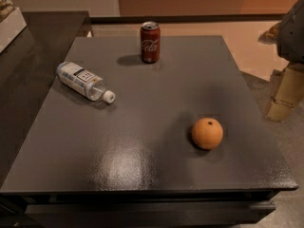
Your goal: Pick orange
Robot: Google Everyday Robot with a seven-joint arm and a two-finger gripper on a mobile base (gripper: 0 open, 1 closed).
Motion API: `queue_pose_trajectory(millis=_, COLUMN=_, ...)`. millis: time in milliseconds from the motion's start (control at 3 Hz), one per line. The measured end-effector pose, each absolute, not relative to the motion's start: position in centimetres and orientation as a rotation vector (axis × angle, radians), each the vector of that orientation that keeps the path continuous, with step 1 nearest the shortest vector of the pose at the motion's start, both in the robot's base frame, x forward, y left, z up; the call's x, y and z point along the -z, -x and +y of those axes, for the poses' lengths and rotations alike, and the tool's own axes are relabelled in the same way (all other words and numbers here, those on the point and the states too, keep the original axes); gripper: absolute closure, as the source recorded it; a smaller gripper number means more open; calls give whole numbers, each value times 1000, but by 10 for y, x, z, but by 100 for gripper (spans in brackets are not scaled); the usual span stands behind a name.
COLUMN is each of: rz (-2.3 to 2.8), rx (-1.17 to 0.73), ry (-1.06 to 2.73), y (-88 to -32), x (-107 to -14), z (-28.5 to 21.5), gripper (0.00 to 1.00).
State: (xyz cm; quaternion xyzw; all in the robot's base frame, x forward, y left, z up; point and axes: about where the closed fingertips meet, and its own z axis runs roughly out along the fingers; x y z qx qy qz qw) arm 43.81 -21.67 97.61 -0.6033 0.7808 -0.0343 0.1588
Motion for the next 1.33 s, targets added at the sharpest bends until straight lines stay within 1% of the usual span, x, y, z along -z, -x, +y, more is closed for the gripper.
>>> queue_pose_trajectory(millis=667, rz=2228, rx=77, ry=1730, y=-439, x=-978, z=-216, gripper=0)
queue_pose_trajectory(millis=1000, rz=2202, rx=11, ry=1742, y=-442, x=-975, z=-208, gripper=0)
queue_pose_trajectory(millis=1333, rz=2176, rx=-99, ry=1795, y=-442, x=-956, z=-192, gripper=0)
